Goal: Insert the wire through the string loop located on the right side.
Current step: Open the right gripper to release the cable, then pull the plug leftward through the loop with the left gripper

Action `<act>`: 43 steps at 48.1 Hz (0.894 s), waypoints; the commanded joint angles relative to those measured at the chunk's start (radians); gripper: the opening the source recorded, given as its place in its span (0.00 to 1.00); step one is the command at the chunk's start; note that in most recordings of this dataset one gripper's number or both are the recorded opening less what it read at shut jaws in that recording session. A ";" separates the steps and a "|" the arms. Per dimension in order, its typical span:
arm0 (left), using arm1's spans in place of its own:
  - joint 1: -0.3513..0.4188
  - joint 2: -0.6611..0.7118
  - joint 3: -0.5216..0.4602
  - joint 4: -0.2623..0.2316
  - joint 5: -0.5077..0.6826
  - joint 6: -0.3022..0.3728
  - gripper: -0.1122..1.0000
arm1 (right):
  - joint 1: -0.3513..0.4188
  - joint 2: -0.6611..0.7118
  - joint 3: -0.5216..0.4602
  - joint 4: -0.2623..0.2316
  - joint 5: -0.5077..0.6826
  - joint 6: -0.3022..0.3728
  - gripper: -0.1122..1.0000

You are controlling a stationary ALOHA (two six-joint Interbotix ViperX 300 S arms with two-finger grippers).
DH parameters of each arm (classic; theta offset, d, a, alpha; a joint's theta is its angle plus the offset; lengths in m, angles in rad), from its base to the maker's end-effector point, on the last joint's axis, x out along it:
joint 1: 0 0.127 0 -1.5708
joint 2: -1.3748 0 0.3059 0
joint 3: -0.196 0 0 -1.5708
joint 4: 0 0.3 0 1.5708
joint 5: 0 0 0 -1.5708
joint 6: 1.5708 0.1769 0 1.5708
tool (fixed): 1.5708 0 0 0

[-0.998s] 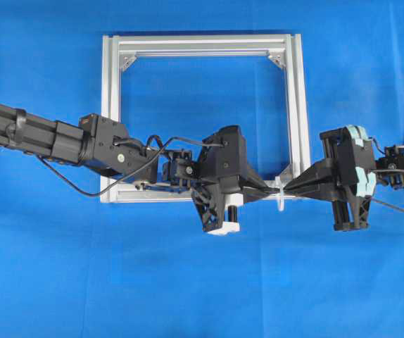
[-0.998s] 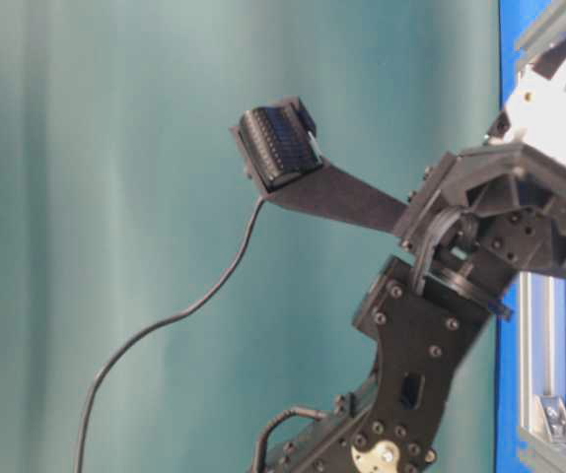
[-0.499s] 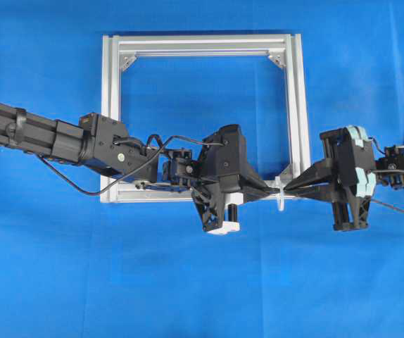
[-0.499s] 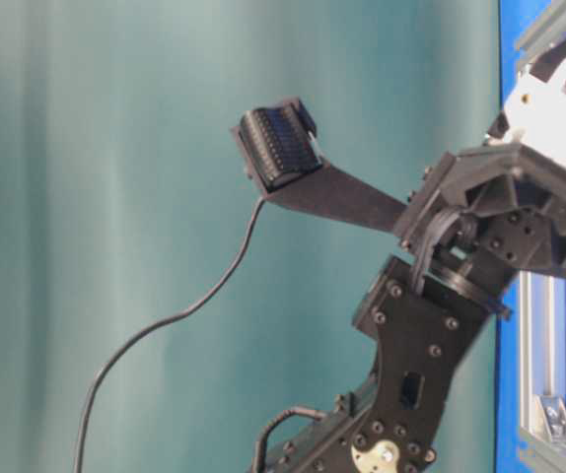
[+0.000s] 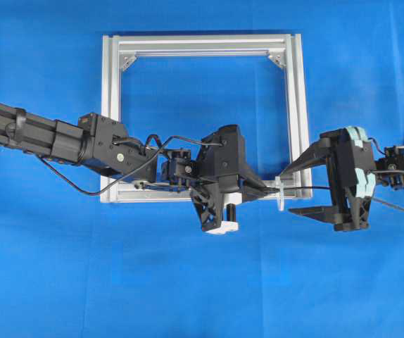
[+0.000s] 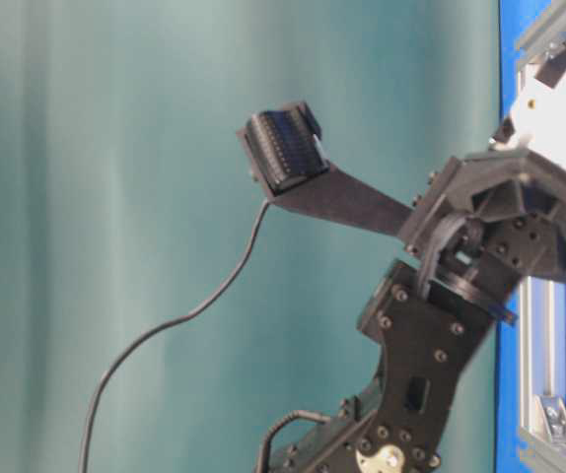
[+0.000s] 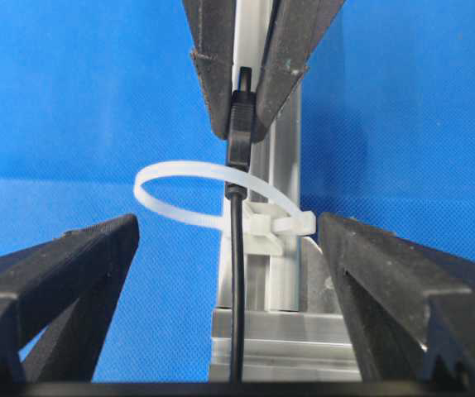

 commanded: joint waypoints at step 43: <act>-0.103 -0.443 0.667 -0.002 -0.196 -0.032 0.18 | 0.002 -0.003 -0.017 -0.002 0.014 -0.002 0.96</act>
